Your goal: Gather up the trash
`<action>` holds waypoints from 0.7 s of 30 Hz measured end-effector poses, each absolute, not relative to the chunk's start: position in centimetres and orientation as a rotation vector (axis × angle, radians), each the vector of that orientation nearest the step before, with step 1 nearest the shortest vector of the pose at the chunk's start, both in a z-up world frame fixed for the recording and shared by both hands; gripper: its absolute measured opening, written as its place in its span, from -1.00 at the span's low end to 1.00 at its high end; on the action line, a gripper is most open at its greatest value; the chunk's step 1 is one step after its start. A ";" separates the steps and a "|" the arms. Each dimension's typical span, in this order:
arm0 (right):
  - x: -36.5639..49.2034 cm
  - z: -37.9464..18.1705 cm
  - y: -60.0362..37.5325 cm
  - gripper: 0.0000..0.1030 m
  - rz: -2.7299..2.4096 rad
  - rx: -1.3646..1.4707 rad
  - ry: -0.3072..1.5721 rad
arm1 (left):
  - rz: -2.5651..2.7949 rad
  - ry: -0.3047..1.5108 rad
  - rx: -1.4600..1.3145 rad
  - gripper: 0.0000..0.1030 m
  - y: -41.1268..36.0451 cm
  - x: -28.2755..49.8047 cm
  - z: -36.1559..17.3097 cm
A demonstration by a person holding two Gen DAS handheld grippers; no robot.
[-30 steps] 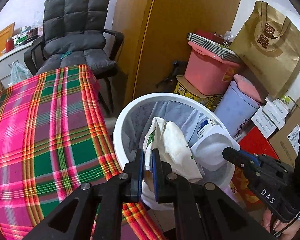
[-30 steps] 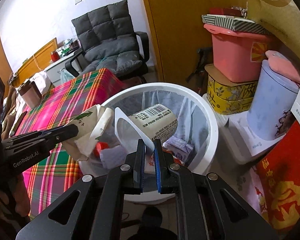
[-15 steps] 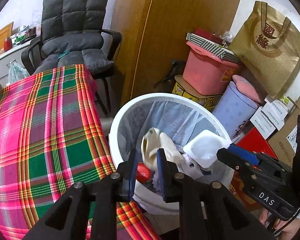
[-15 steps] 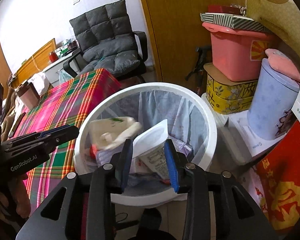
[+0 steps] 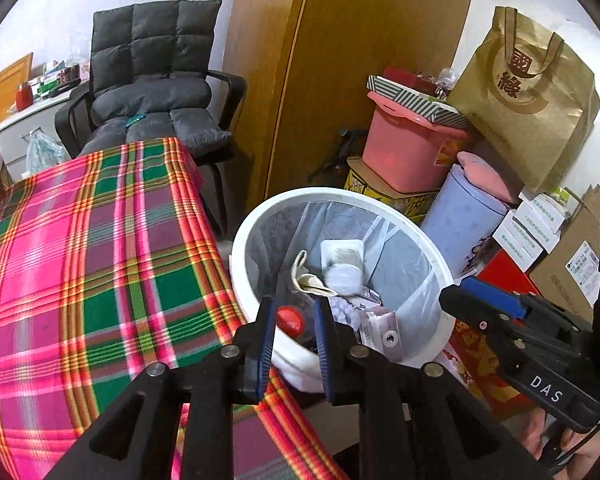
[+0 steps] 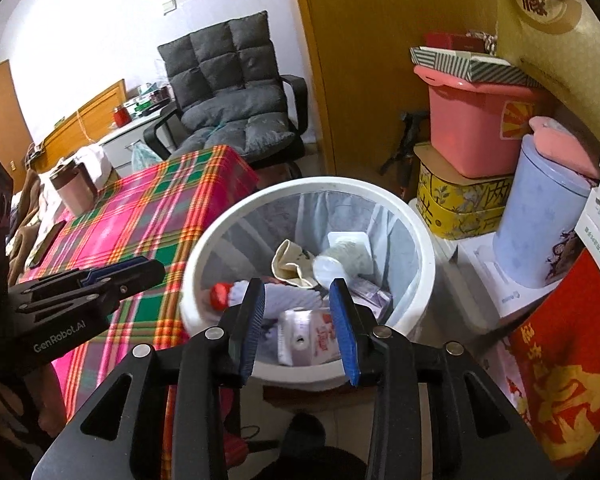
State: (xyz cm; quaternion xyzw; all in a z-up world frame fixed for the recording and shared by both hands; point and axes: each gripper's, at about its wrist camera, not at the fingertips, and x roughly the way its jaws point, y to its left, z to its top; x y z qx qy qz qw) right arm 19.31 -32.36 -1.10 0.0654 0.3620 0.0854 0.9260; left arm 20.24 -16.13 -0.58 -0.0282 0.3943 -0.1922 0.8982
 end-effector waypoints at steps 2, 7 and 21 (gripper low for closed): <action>18.8 -0.8 -32.0 -0.29 0.182 0.130 0.733 | -0.393 0.808 -0.058 -0.63 -15.8 19.6 -0.3; 17.5 -0.2 -30.9 -0.28 0.205 0.111 0.715 | -0.371 0.781 -0.054 -0.63 -14.7 17.7 0.5; 13.7 0.5 -28.8 -0.27 0.250 0.083 0.687 | -0.316 0.726 -0.055 -0.63 -11.4 11.8 1.6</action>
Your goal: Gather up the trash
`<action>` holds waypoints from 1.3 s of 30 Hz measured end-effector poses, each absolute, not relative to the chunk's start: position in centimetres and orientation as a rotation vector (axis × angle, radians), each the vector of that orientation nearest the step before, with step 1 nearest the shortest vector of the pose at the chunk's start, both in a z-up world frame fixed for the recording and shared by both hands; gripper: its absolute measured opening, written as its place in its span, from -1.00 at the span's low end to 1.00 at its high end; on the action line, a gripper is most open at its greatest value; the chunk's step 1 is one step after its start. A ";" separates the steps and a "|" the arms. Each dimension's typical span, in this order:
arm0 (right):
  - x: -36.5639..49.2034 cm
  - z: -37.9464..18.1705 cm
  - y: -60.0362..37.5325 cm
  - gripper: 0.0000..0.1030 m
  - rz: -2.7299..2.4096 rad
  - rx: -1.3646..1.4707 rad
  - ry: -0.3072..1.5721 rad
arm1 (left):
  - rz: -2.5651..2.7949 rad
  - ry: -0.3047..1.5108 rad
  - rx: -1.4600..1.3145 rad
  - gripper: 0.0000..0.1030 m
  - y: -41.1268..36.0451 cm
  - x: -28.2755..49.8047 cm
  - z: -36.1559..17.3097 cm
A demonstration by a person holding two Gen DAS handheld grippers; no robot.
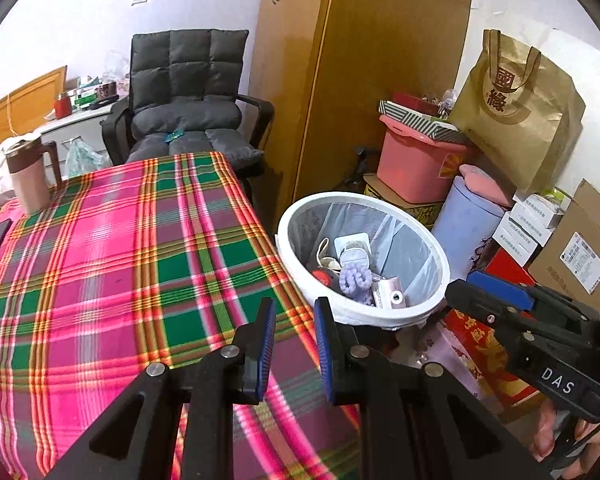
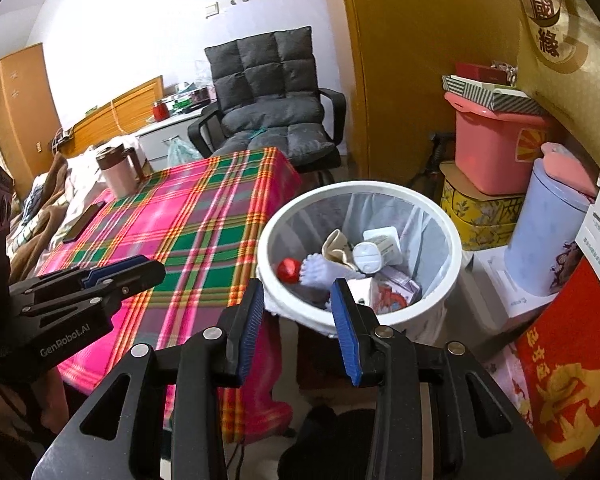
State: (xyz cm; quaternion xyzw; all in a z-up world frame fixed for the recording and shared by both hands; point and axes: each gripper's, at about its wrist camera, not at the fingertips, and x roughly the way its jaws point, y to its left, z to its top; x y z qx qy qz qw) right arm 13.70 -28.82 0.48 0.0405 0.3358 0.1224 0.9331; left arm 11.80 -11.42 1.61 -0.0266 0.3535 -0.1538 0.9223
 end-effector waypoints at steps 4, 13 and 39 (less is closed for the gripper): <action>12.7 0.7 -28.4 -0.26 0.257 0.078 0.680 | -0.302 0.714 -0.052 -0.63 -10.7 10.3 1.7; 10.7 0.6 -27.7 -0.26 0.280 0.070 0.675 | -0.273 0.711 -0.050 -0.63 -9.6 7.4 1.4; 9.8 0.5 -27.1 -0.26 0.291 0.066 0.677 | -0.254 0.710 -0.064 -0.63 -8.4 5.2 1.4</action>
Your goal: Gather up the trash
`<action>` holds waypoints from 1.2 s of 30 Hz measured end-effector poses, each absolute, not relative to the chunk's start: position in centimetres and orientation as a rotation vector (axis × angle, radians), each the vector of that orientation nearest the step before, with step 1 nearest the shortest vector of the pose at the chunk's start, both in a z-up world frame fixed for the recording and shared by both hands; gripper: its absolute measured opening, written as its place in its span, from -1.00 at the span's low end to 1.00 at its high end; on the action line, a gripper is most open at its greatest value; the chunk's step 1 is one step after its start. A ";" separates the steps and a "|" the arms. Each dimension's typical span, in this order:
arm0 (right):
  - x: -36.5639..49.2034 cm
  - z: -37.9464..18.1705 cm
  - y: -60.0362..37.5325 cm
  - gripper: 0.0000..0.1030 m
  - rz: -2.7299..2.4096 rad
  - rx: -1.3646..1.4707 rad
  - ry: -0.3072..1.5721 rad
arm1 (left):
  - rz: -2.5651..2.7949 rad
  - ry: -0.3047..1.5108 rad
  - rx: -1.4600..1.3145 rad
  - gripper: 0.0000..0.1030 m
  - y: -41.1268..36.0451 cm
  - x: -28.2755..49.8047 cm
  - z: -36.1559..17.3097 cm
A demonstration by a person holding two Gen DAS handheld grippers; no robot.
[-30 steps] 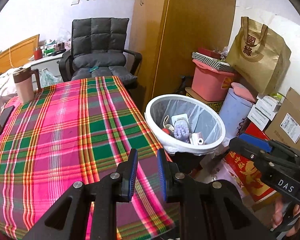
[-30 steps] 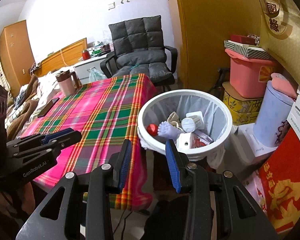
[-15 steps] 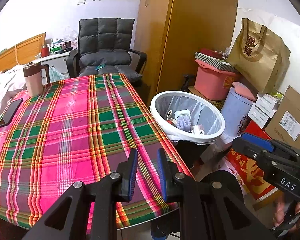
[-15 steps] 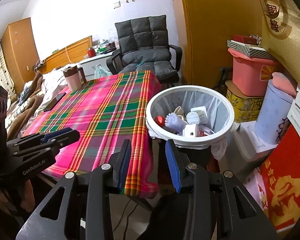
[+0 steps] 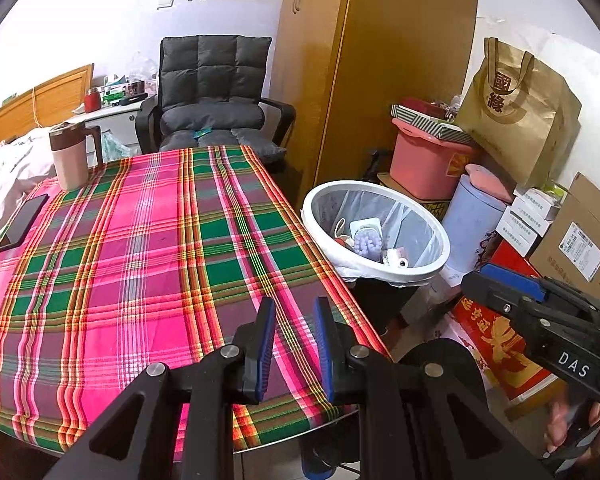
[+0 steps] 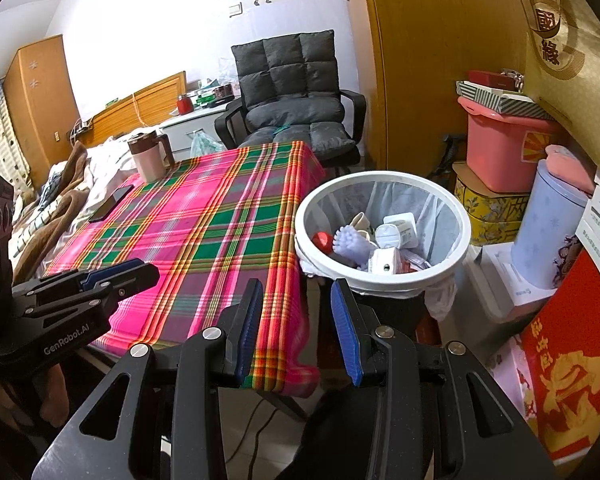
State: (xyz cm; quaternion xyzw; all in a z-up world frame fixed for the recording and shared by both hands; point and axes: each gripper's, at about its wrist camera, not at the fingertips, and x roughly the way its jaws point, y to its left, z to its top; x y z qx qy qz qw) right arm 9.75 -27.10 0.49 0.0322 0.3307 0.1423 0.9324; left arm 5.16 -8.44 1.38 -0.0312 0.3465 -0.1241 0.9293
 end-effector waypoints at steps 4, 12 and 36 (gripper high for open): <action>9.7 0.5 -27.0 -0.26 0.291 0.067 0.676 | -0.254 0.710 -0.063 -0.63 -8.4 5.0 1.4; 9.7 0.5 -27.0 -0.26 0.291 0.067 0.677 | -0.254 0.710 -0.063 -0.63 -8.5 4.9 1.4; 9.7 0.5 -27.0 -0.26 0.292 0.067 0.676 | -0.243 0.723 -0.058 -0.63 -8.4 4.8 1.3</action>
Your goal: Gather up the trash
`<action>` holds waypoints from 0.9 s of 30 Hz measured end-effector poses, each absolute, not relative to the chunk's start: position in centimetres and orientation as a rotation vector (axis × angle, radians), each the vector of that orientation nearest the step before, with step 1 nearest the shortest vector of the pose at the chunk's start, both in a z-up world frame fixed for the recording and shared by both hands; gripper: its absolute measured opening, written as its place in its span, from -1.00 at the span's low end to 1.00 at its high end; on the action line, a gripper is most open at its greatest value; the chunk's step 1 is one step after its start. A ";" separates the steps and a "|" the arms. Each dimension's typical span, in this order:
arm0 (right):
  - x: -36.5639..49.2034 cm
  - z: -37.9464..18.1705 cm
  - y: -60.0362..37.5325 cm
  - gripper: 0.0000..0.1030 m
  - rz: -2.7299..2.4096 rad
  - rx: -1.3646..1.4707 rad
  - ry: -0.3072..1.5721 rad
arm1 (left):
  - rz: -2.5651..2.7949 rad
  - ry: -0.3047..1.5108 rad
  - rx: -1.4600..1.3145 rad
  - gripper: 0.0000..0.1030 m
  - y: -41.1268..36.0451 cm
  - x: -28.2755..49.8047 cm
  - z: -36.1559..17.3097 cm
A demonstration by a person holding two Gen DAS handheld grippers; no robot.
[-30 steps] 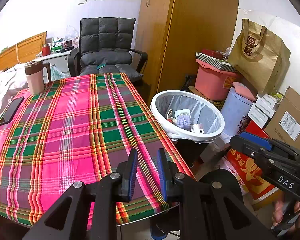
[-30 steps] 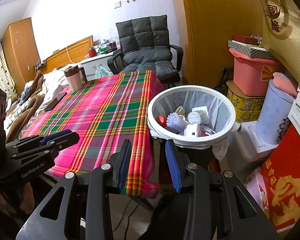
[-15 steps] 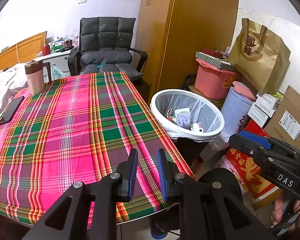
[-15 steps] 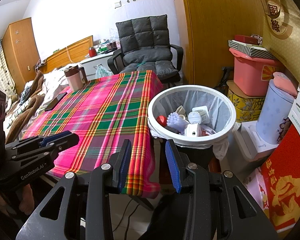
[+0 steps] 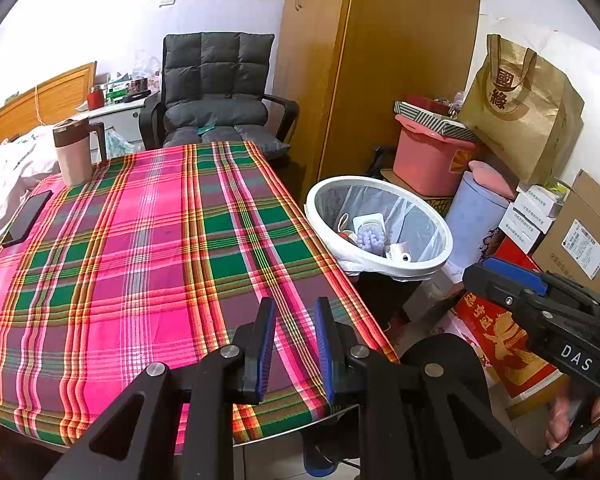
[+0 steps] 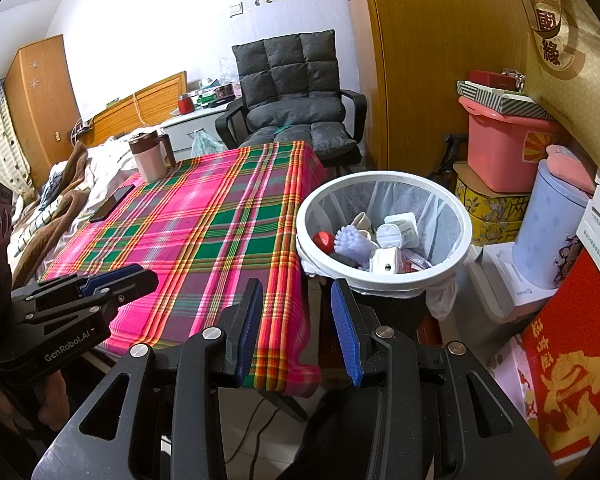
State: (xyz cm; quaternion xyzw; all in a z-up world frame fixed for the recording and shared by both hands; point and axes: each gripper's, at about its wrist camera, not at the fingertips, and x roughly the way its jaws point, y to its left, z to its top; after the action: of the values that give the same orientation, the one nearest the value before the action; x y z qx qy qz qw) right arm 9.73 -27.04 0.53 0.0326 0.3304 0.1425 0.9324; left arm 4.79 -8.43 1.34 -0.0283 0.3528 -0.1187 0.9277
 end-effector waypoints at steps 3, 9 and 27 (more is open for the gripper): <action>9.7 0.5 -27.0 -0.26 0.292 0.067 0.677 | -0.242 0.724 -0.055 -0.63 -8.4 4.8 1.3; 9.7 0.5 -27.0 -0.26 0.292 0.067 0.677 | -0.237 0.727 -0.053 -0.63 -8.4 4.7 1.1; 9.5 0.5 -26.6 -0.26 0.294 0.067 0.680 | -0.219 0.741 -0.055 -0.63 -8.4 4.9 1.1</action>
State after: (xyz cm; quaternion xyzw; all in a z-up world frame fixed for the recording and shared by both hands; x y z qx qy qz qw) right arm 9.52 -26.58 0.49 0.0329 0.3320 0.1436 0.9317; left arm 4.86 -8.40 1.08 -0.0270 0.3612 -0.1070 0.9259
